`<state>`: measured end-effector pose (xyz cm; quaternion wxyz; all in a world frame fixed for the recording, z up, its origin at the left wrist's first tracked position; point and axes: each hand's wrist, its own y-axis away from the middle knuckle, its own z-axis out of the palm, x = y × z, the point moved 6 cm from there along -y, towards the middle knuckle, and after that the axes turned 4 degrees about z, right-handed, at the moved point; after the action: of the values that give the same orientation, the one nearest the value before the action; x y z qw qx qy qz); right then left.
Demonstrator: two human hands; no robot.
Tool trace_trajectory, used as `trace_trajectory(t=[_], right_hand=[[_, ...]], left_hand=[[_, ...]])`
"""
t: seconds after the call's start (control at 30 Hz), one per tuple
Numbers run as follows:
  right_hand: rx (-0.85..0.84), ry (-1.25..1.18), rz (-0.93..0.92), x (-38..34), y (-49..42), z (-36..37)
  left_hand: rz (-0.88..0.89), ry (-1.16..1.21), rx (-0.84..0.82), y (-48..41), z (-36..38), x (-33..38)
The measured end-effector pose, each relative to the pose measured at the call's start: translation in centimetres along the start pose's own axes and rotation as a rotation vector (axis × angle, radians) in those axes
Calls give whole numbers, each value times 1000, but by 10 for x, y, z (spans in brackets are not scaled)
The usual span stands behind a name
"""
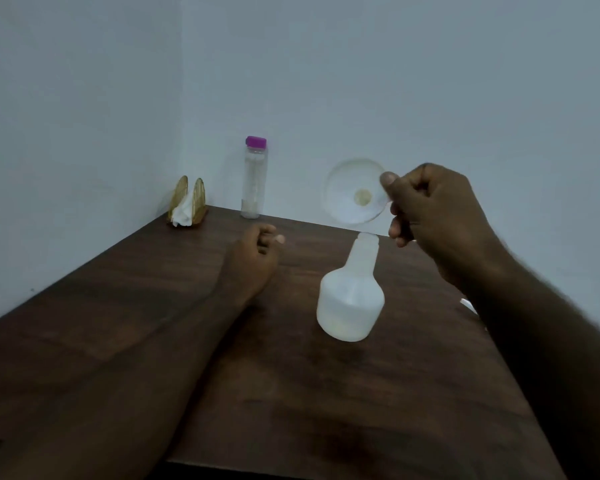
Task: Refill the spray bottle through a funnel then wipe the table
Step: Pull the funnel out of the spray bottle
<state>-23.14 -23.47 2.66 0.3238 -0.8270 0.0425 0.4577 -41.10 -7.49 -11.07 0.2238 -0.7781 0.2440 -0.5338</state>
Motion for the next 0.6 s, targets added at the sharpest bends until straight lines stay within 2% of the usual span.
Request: trace_trajectory(t=[0.07,0.17,0.27,0.37,0.47,0.53,0.6], right_hand=[[36,282,-193,-21,5,24],[-68,666,-356,-26,19,92],[-188,779,-417,-2,28,158],[-271,773,-346,26,18,201],[-262,762,-275,53,-8,226],[-244,789,-152,79,-32,236],[-203,694,91,101,-61,240]], left_hand=[[-31,-109,20,-5,-27,-24],[-104,-210,59,-8,-64,-52],[-136,-219,95,-5,-83,-64],[-86,-198,28,-5,-71,-60],[-45,-257,-195,-4,-44,-59],[-6,-356,-350,-4,-27,-60],[15,-426,-450,-7,-16,-64]])
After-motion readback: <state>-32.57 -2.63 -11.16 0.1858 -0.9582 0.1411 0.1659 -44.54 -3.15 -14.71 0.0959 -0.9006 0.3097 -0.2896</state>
